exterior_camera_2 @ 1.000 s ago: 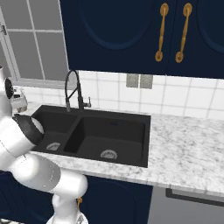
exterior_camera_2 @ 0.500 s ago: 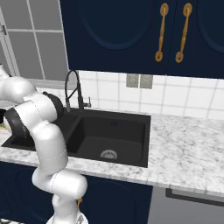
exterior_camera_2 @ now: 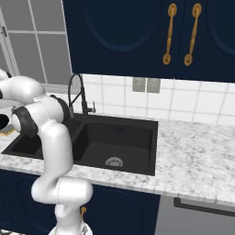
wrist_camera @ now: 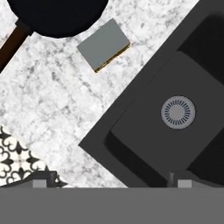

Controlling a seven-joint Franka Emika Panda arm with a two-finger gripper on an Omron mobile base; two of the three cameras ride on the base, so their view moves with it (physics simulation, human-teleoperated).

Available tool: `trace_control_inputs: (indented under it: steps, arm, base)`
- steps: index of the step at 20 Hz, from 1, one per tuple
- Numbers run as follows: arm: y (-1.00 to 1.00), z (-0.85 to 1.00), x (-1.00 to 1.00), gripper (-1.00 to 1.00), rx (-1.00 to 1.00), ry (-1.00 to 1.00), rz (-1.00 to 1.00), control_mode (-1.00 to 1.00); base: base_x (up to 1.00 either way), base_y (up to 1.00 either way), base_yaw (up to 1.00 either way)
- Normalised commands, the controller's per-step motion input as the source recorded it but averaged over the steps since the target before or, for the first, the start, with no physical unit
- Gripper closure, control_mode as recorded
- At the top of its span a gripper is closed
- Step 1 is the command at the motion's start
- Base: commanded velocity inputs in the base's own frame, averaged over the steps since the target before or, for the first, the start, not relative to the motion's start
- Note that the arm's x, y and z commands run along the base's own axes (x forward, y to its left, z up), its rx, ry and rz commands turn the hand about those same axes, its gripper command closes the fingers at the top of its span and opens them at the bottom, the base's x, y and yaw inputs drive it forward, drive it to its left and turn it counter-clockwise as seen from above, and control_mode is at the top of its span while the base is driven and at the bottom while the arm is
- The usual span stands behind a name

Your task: Pick the pan and sponge and place them into the sink. Then turn on the water.

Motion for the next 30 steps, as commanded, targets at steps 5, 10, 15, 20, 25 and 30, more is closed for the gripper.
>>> trace_control_inputs:
  steps: [5, 10, 15, 20, 25, 30]
  arm:
    - [0.2, -0.32, -0.23, -1.0, 0.08, -0.06, -0.03, -1.0]
    - [0.15, -0.24, -0.34, -1.0, 0.03, -0.01, -0.17, -1.0]
    - [0.03, -0.19, -0.31, -1.0, 0.0, 0.08, -0.43, -1.0]
    - [0.08, -0.22, -0.29, -1.0, 0.0, 0.1, -0.45, -1.0]
    - [0.14, -0.13, -0.13, -1.0, -0.01, 0.0, -0.24, -1.0]
    - [0.08, -0.07, 0.0, -1.0, 0.0, -0.03, 0.0, -1.0]
  base:
    - [0.0, 0.0, 0.0]
    - [0.0, 0.0, 0.0]
    - [0.0, 0.0, 0.0]
    - [0.0, 0.0, 0.0]
    - [0.0, 0.0, 0.0]
    - [0.0, 0.0, 0.0]
